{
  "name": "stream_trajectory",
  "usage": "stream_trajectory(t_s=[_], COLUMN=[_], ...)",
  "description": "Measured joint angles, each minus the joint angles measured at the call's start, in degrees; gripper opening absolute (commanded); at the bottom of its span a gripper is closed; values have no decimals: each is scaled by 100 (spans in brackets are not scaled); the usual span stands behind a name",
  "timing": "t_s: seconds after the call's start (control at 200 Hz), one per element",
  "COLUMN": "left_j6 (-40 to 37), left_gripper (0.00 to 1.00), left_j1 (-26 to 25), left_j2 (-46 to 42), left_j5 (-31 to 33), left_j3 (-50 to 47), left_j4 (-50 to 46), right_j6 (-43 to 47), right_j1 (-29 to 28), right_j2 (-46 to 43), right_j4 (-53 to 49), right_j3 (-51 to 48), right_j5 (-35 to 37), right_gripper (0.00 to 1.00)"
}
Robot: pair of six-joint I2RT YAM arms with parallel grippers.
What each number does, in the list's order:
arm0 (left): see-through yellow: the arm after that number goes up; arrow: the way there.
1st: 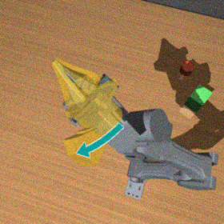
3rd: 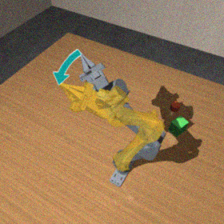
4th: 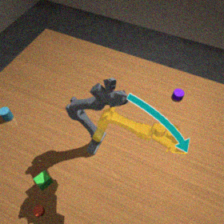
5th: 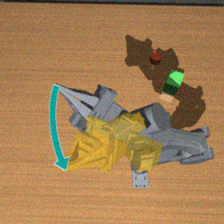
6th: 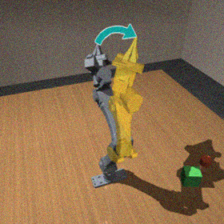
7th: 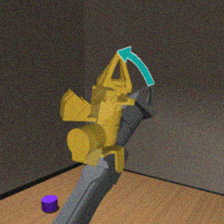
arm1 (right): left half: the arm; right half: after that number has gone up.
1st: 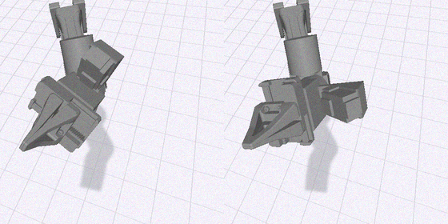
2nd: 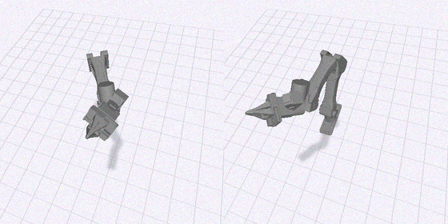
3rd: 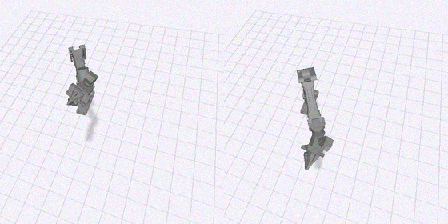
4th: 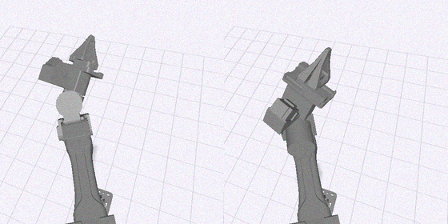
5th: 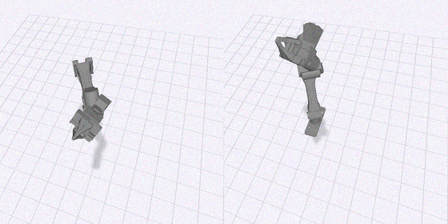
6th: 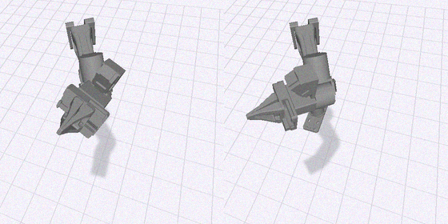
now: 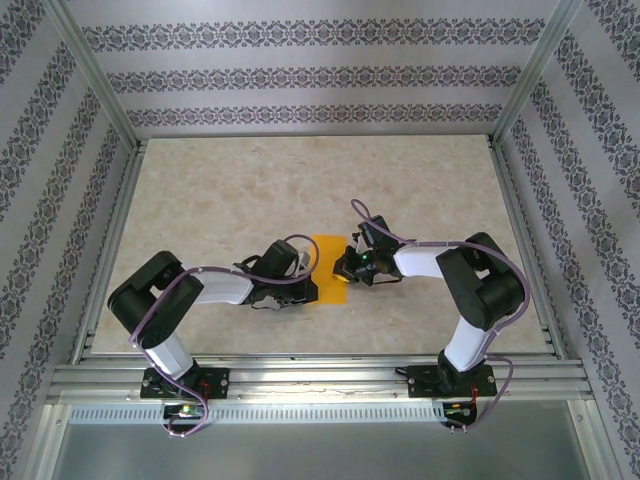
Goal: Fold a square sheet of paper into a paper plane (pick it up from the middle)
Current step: Fold the triangle a second time at the center of the table.
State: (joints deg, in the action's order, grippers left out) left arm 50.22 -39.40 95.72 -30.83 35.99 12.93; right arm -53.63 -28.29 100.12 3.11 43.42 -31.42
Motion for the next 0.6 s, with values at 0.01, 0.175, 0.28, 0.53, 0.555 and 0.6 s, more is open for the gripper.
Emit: stream_trajectory(t_s=[0.01, 0.175, 0.28, 0.53, 0.555, 0.6], left_j6=[52, 581, 732, 739, 719, 678], left_gripper=[9, 9, 9, 8, 8, 8], left_j1=[13, 55, 52, 52, 52, 52], left_j2=[-7, -70, -260, -1058, -1231, -1475], left_j5=[-13, -79, -76, 94, 142, 212], left_j3=[-52, -485, -717, -1032, -1051, -1047], left_j4=[98, 903, 981, 144, 28, -103], right_j6=[0, 4, 4, 4, 4, 4], right_j1=[0, 2, 2, 2, 2, 2], right_j2=[0, 0, -2, -4, -7, -11], right_j4=[-7, -37, -61, -81, -81, -87], right_j3=[0, 13, 26, 35, 35, 35], right_j5=[0, -11, 0, 9, 9, 15], right_gripper=[0, 0, 0, 0, 0, 0])
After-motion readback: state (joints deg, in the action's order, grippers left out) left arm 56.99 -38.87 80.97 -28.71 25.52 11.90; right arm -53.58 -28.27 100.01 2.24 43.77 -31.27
